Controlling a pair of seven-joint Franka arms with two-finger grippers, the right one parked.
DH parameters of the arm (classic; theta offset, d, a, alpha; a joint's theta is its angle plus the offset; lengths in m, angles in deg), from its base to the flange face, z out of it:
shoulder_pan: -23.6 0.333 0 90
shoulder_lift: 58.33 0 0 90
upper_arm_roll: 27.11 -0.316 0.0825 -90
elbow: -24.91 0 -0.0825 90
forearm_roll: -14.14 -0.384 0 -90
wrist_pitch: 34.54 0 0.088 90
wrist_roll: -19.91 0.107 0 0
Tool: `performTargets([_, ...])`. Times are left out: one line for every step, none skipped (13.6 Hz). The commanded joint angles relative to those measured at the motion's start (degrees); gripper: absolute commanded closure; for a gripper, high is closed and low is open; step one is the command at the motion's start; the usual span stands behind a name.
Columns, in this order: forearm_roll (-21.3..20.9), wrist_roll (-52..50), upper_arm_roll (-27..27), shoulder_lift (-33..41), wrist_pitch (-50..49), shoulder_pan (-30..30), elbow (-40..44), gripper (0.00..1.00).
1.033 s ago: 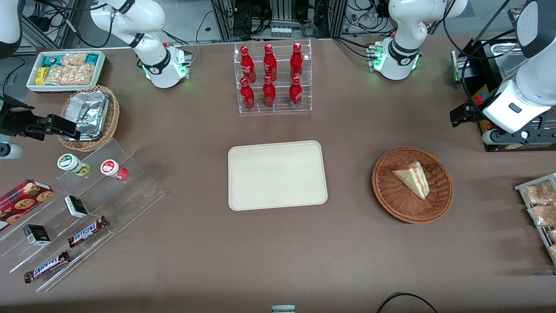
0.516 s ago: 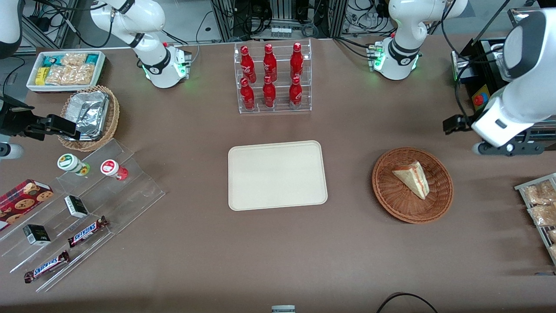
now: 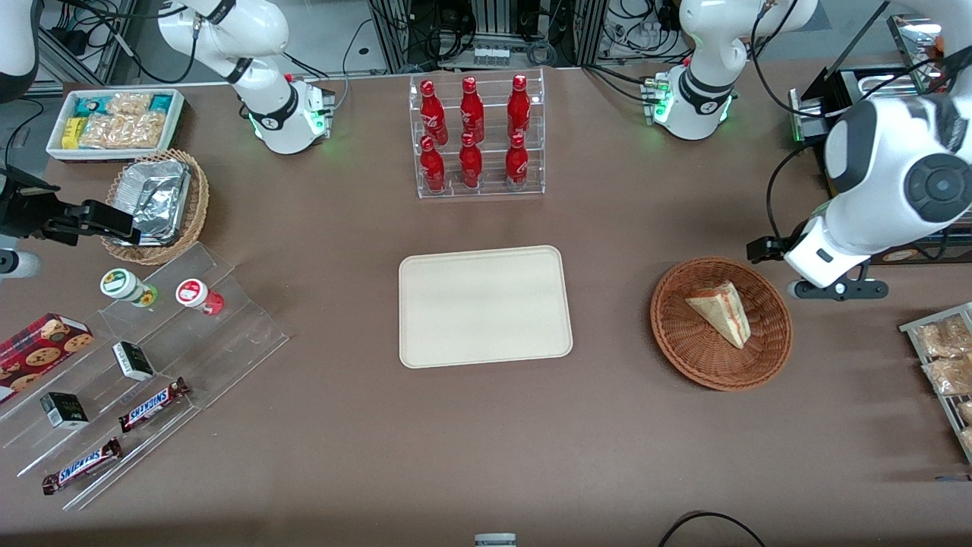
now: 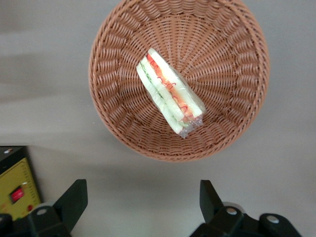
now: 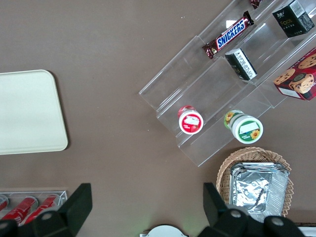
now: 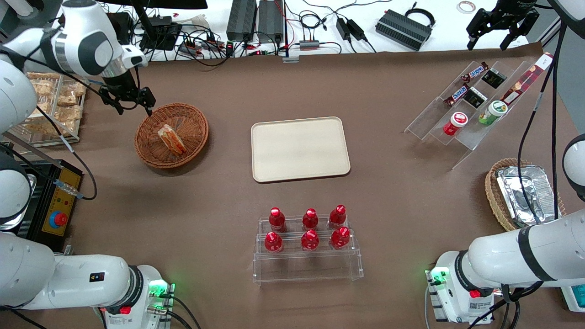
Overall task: Place sandwich from basket to tray
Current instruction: 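Move the left gripper over the sandwich in the wicker basket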
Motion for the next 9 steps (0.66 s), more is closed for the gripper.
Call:
performTargets([1.7,-3.3,0.1,-0.8,5.3,0.7,-3.3,0.00])
performTargets([1.7,-5.4,0.1,-1.7,6.3,0.7,-3.5,0.00])
performTargets([1.7,-7.6,0.1,-2.4,7.0,0.7,-3.6,0.00])
performTargets([1.8,-10.7,0.1,-2.9,8.0,0.6,-3.8,0.00])
performTargets([1.8,-15.3,0.2,-3.4,9.5,0.5,-4.1,0.00])
performTargets([1.8,-21.1,0.3,-4.1,10.8,0.1,-4.2,0.00])
performTargets([1.8,-25.8,0.4,-5.1,11.5,-0.2,-4.0,0.00])
performTargets([2.3,-29.7,0.6,-5.5,12.5,-0.2,-4.0,0.00])
performTargets([4.8,-32.4,0.6,-6.0,13.7,-0.2,-4.0,0.00])
